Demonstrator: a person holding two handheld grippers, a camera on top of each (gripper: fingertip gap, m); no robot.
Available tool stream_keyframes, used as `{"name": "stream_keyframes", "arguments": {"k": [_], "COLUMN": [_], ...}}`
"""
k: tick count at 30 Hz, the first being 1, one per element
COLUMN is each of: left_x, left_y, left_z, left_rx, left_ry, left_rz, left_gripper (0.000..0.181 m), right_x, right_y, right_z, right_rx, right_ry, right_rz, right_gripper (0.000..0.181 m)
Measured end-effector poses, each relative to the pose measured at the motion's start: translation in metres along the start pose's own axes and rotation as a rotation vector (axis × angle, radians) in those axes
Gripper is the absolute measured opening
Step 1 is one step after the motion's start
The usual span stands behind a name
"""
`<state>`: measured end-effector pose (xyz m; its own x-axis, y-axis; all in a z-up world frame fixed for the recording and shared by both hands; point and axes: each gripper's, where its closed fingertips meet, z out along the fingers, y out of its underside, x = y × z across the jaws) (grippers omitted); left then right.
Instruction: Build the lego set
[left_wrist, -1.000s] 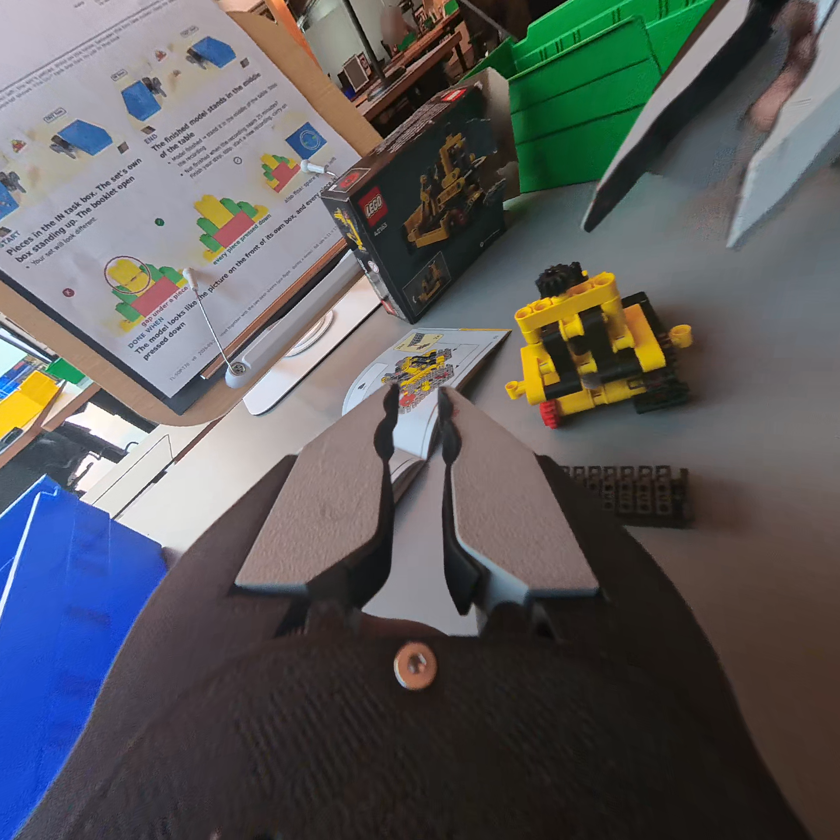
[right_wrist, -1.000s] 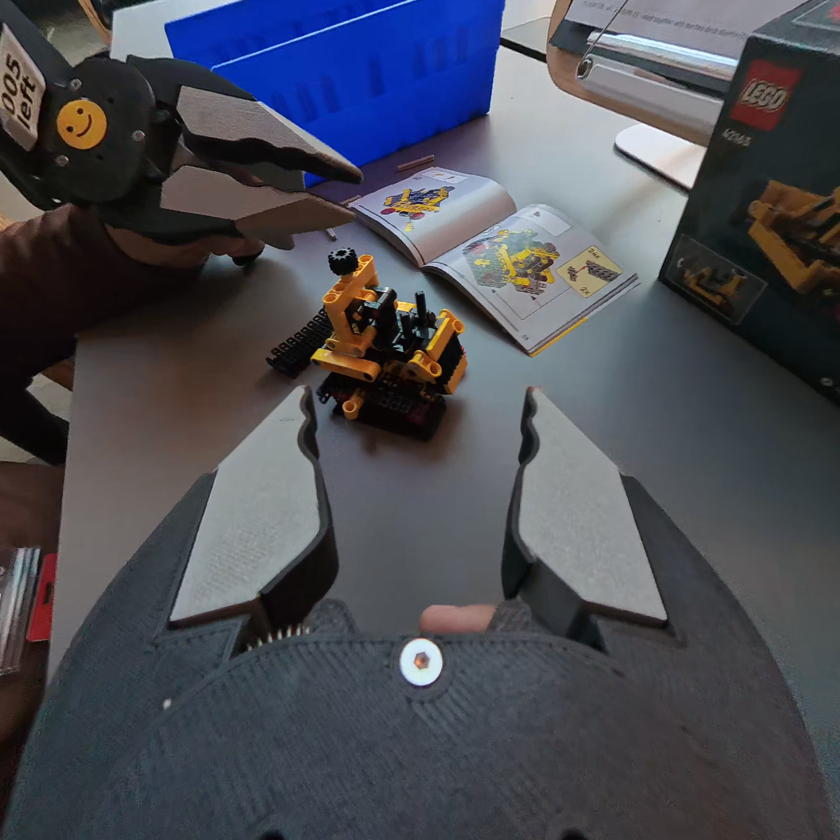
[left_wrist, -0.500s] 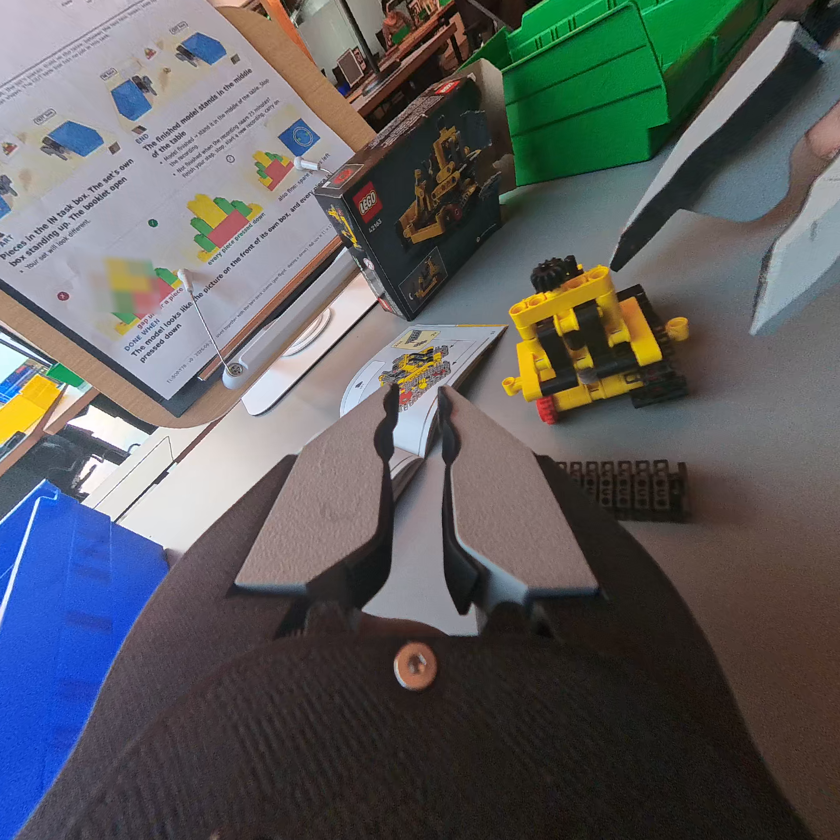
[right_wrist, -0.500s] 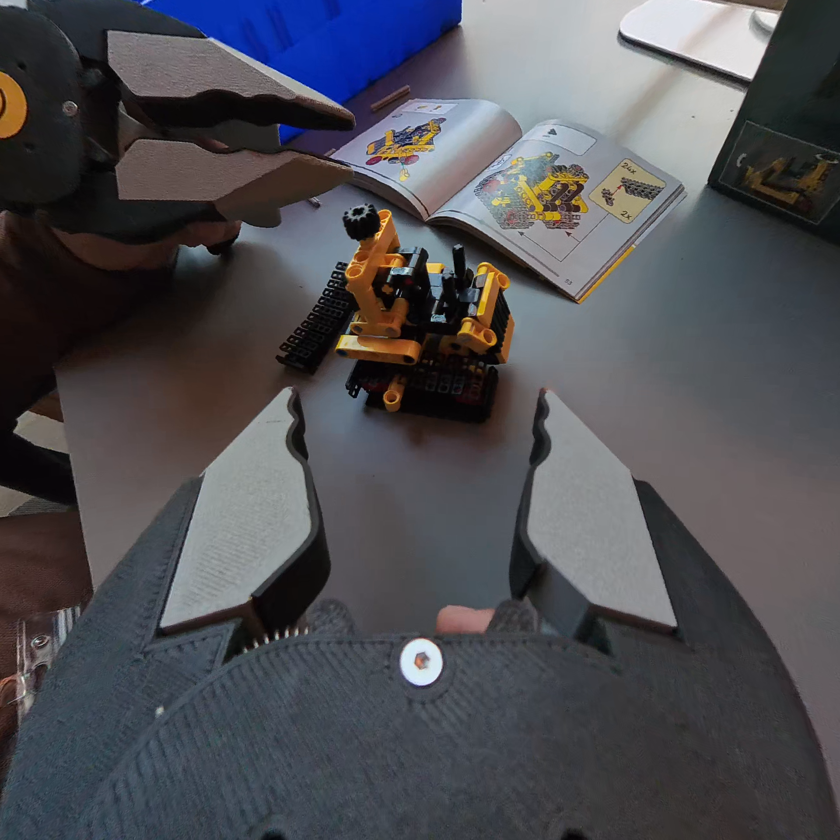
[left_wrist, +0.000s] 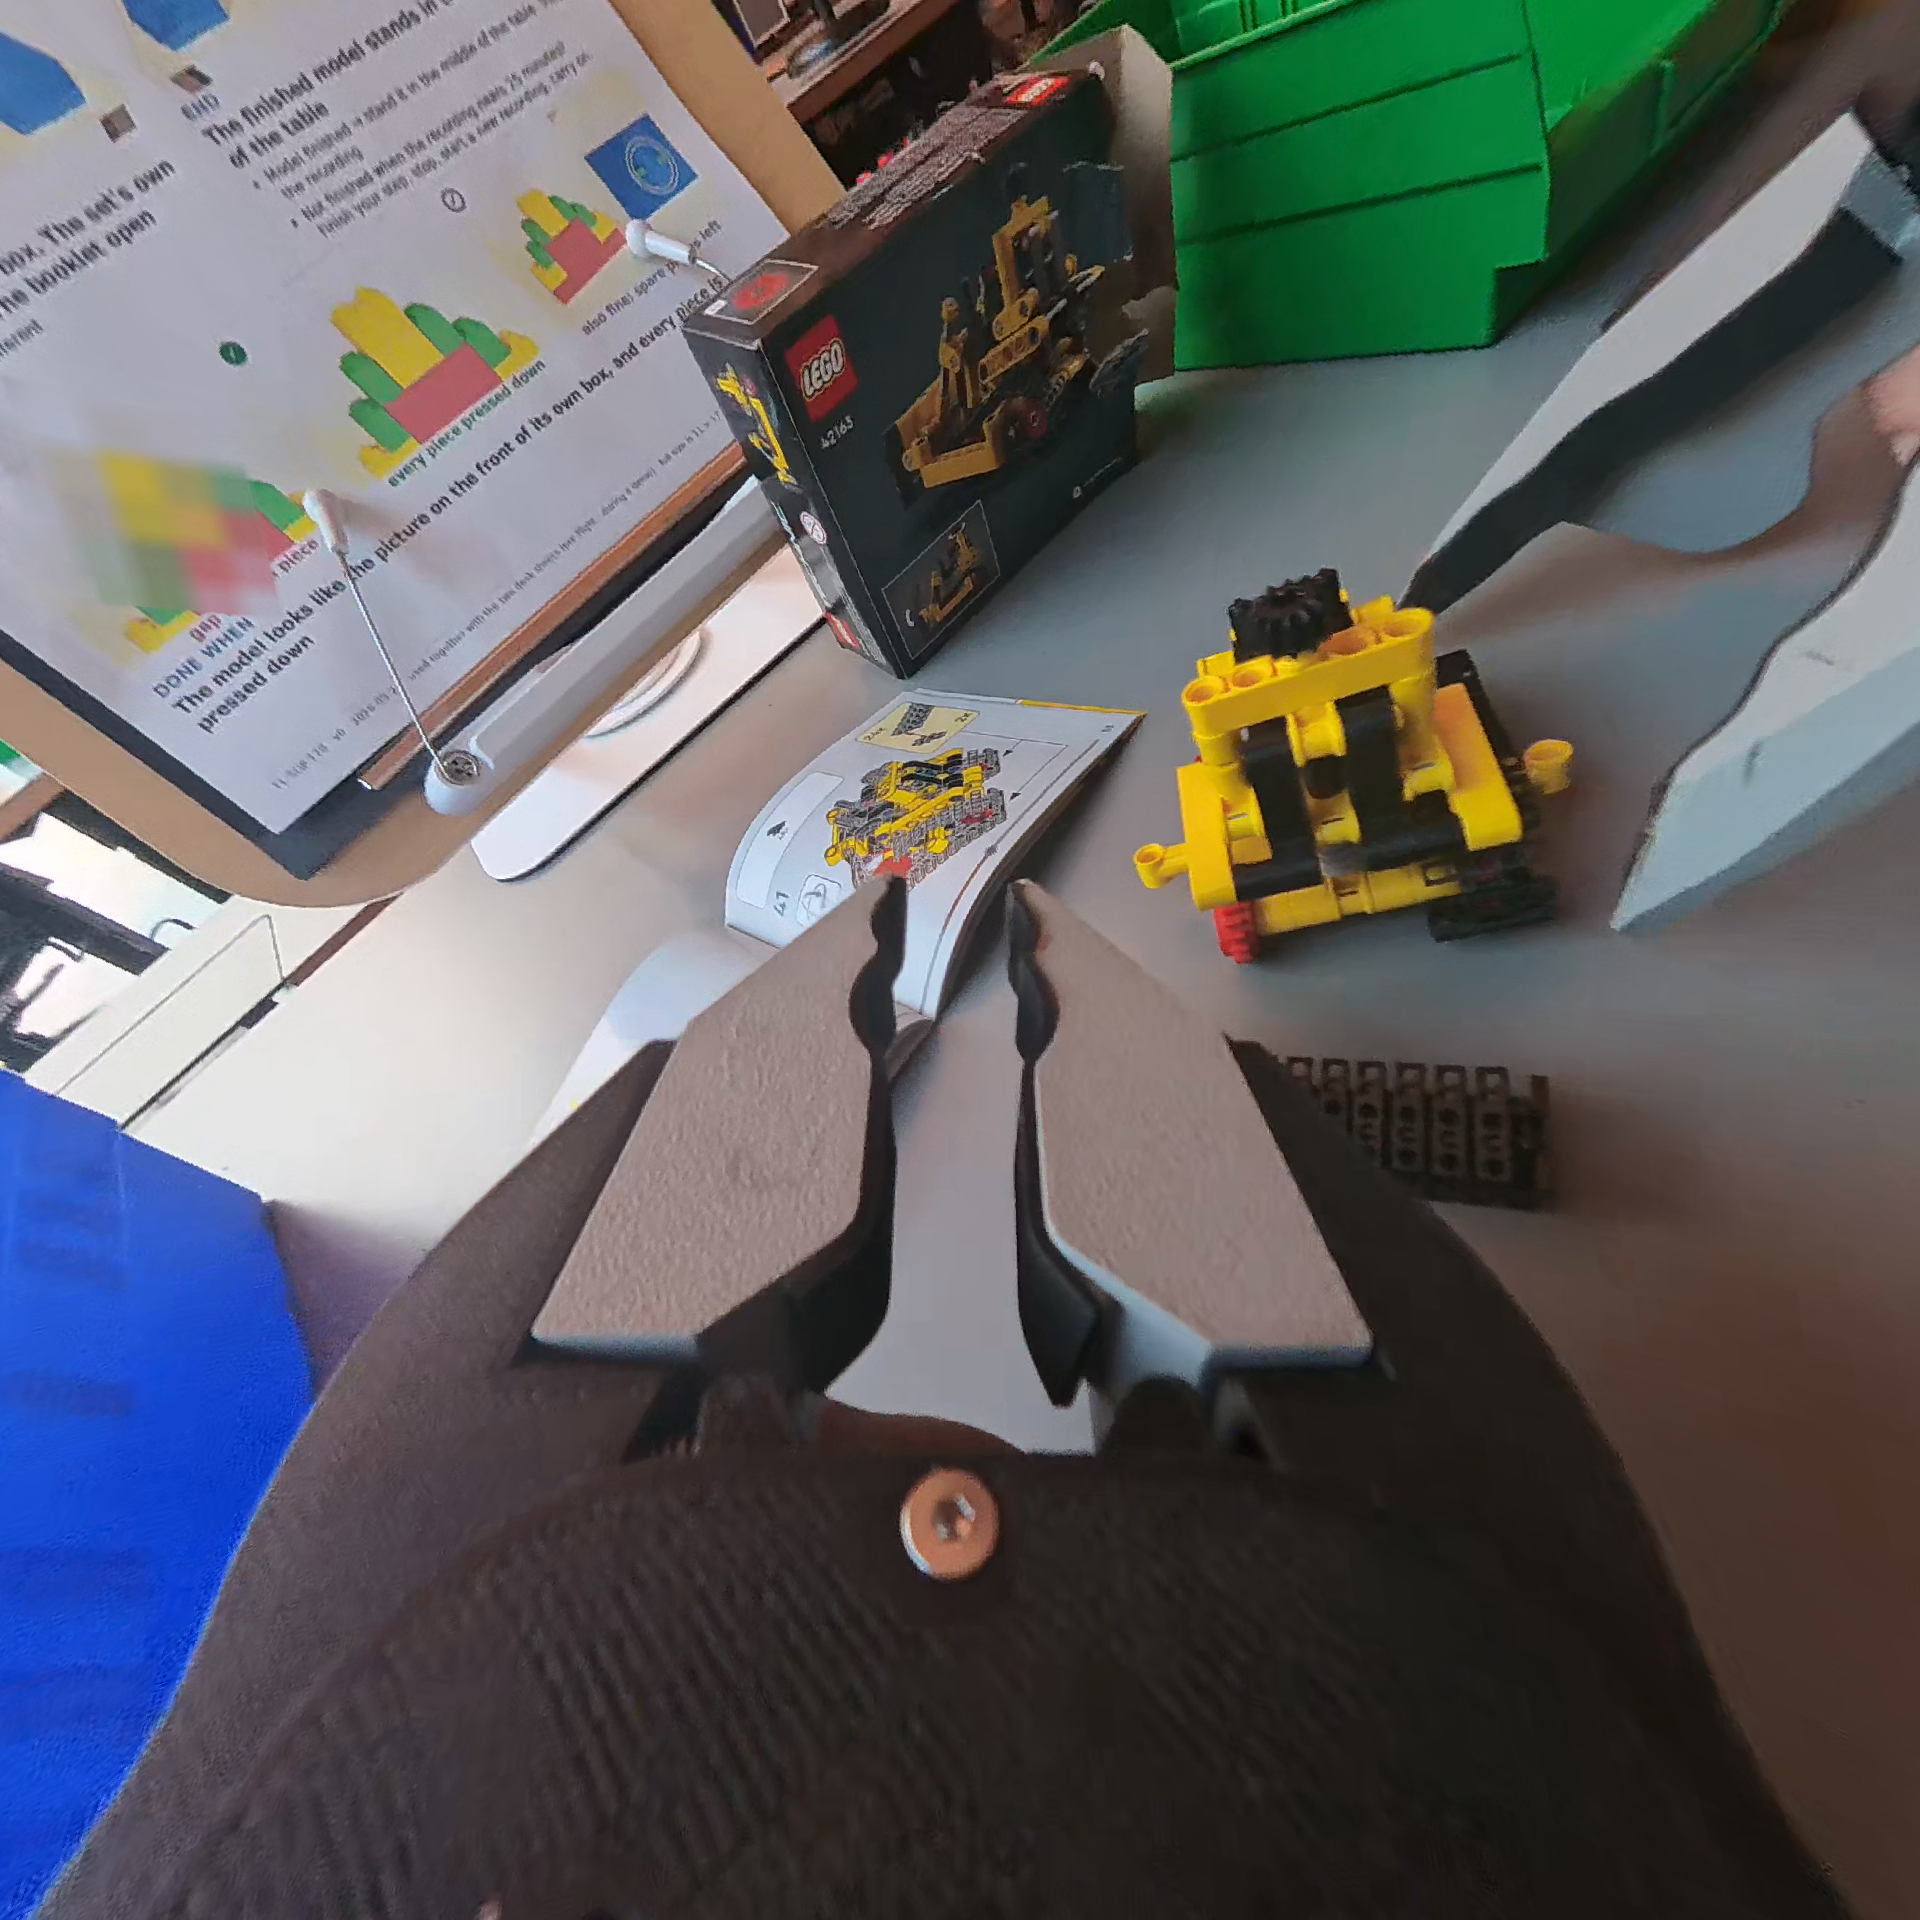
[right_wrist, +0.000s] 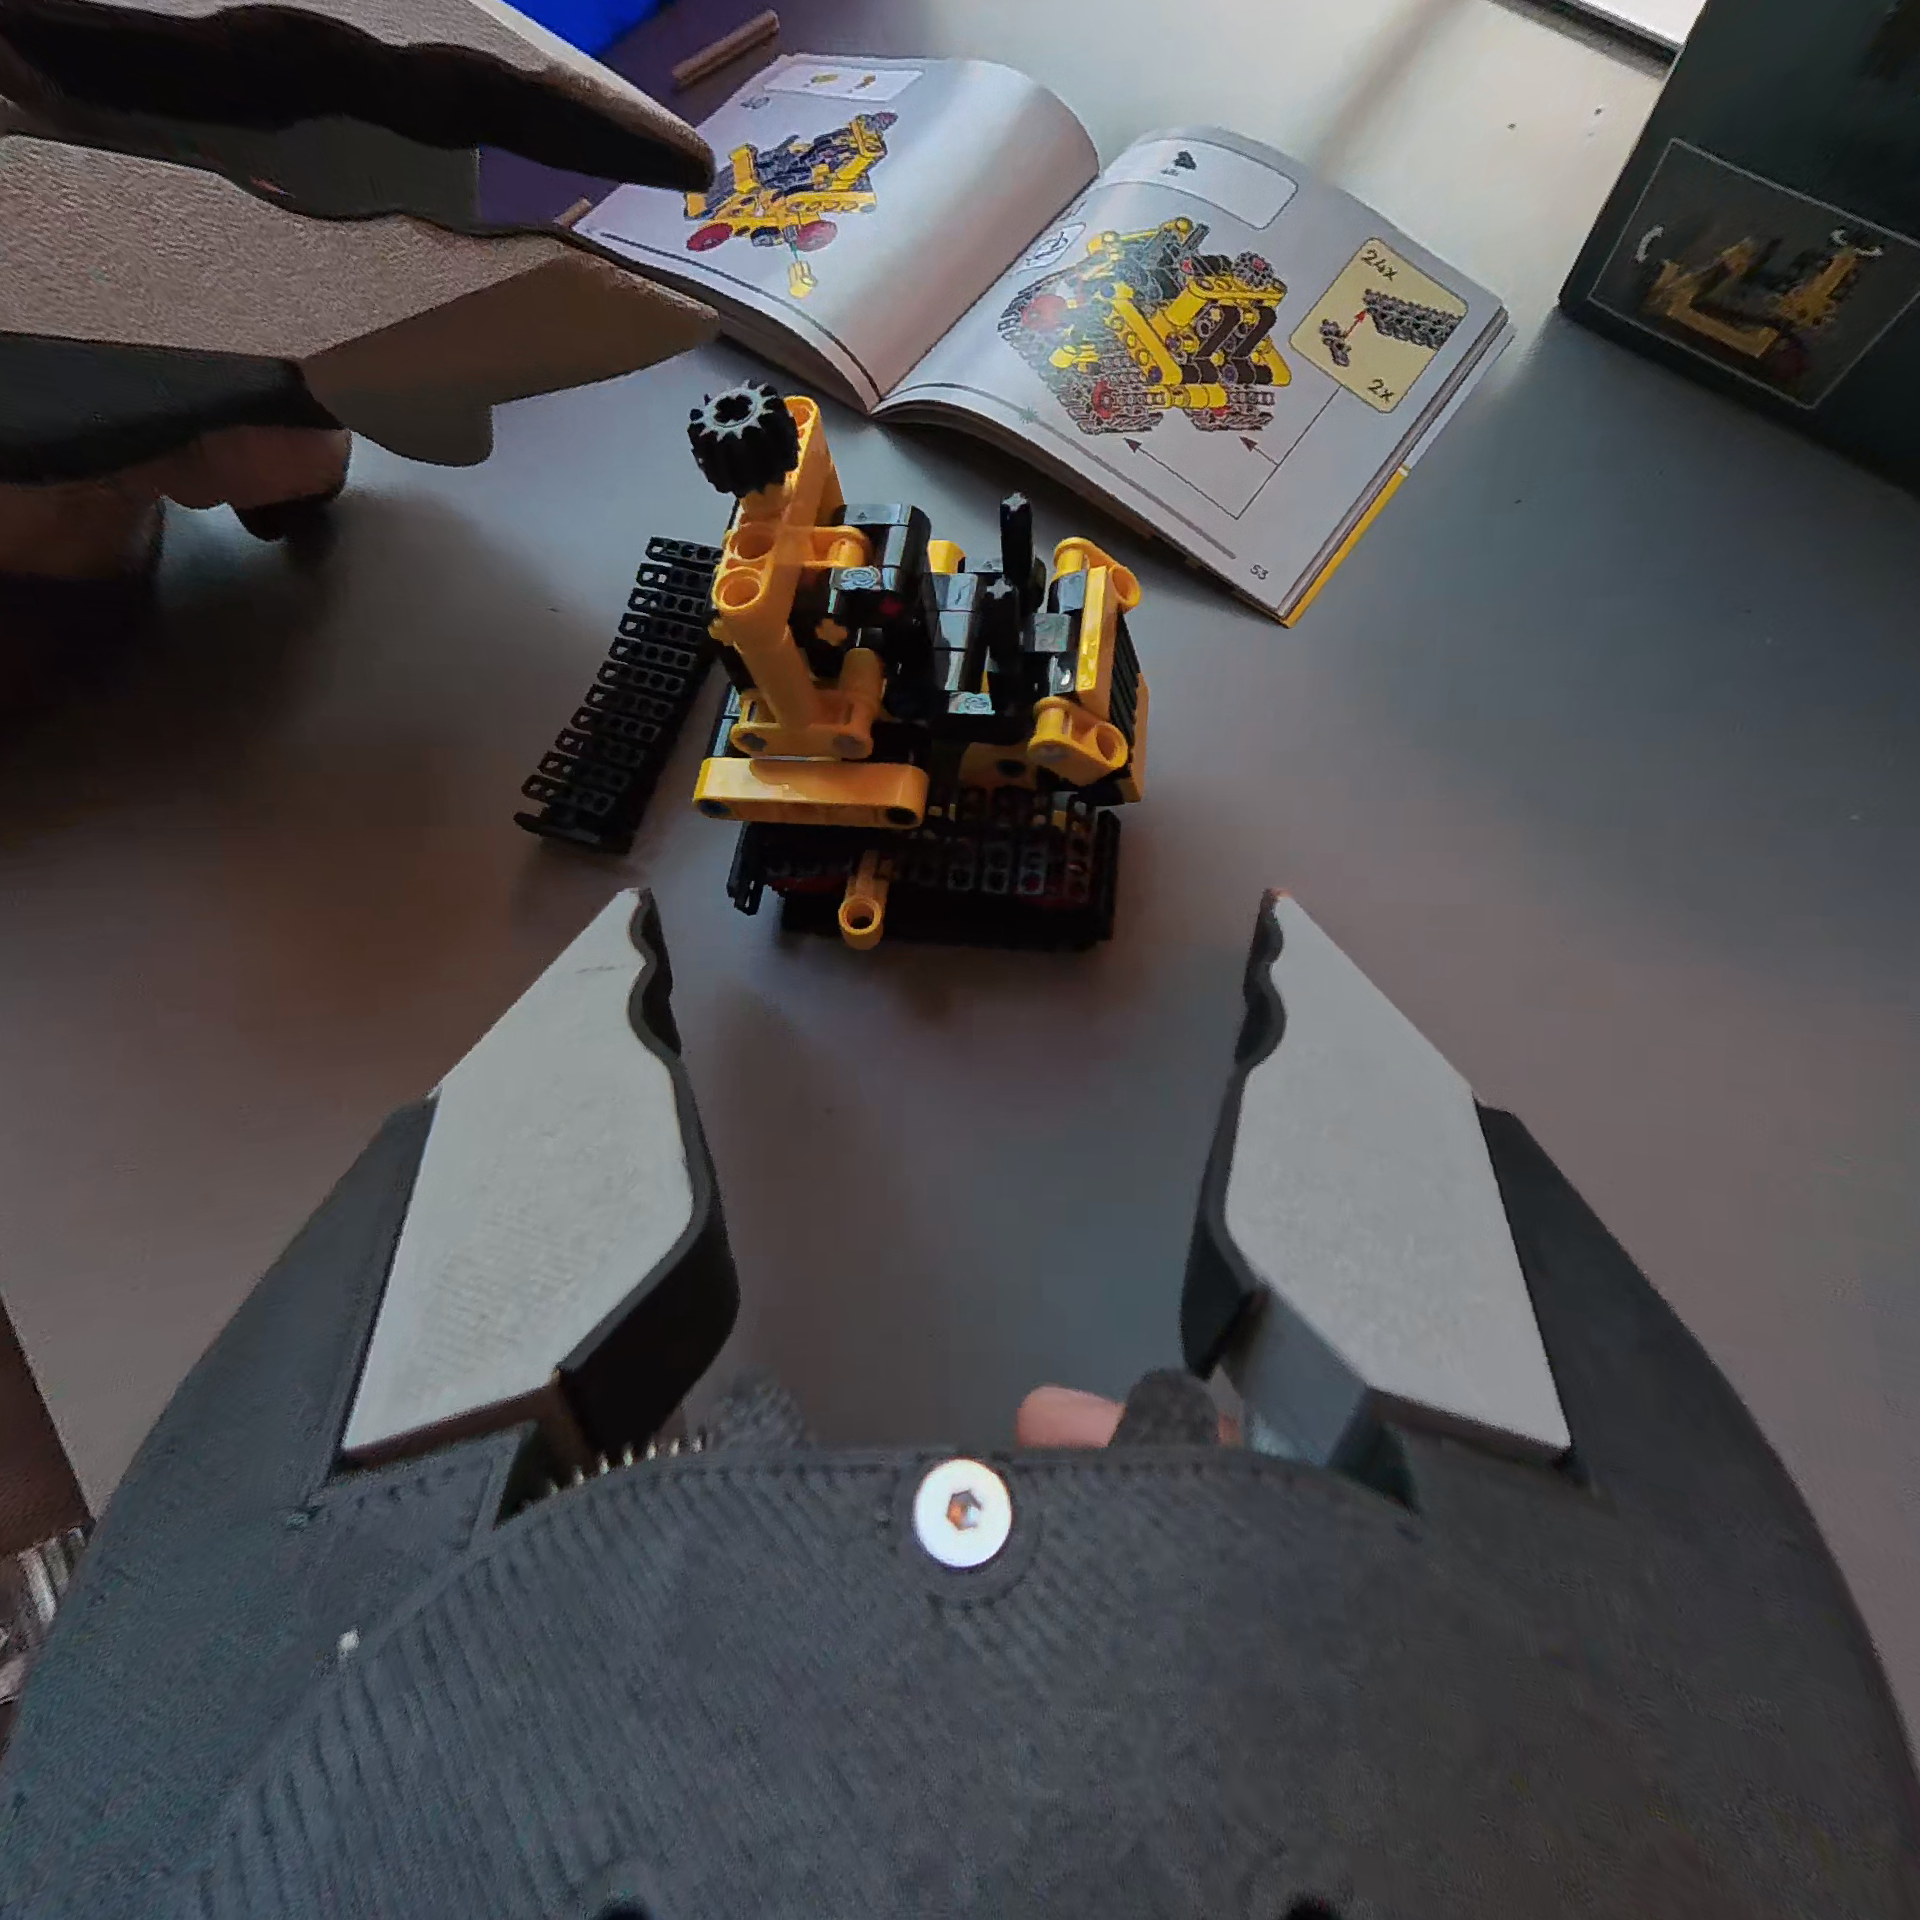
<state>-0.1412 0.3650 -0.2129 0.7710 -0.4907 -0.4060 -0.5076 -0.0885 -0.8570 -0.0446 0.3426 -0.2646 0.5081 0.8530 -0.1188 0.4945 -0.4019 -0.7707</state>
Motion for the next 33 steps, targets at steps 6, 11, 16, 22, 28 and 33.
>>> {"name": "stream_keyframes", "arguments": {"k": [6, 11, 16, 22, 28, 33], "left_x": [0.002, 0.0, 0.002, 0.001, 0.01, 0.027], "left_y": [0.002, 0.009, 0.008, 0.008, 0.006, -0.002], "left_z": [0.002, 0.006, 0.003, 0.002, 0.004, 0.003], "left_rx": [-0.023, -0.073, -0.062, -0.061, -0.056, -0.012], "left_ry": [-0.003, -0.028, -0.028, -0.025, 0.029, 0.221], "left_rz": [0.02, 0.026, 0.032, 0.012, 0.03, -0.05], "left_gripper": [0.016, 0.015, 0.015, 0.015, 0.018, 0.027], "right_x": [0.001, -0.002, -0.002, 0.0, -0.002, -0.003], "right_y": [-0.001, 0.002, 0.002, 0.002, 0.001, 0.001], "right_z": [0.003, 0.011, 0.013, 0.014, 0.015, 0.015], "right_rx": [-0.004, -0.047, -0.053, -0.061, -0.058, -0.057], "right_ry": [0.037, 0.052, 0.061, 0.089, 0.081, 0.073], "right_rz": [0.007, -0.011, -0.017, -0.036, -0.049, -0.047], "right_gripper": [0.104, 0.101, 0.095, 0.089, 0.077, 0.076]}}
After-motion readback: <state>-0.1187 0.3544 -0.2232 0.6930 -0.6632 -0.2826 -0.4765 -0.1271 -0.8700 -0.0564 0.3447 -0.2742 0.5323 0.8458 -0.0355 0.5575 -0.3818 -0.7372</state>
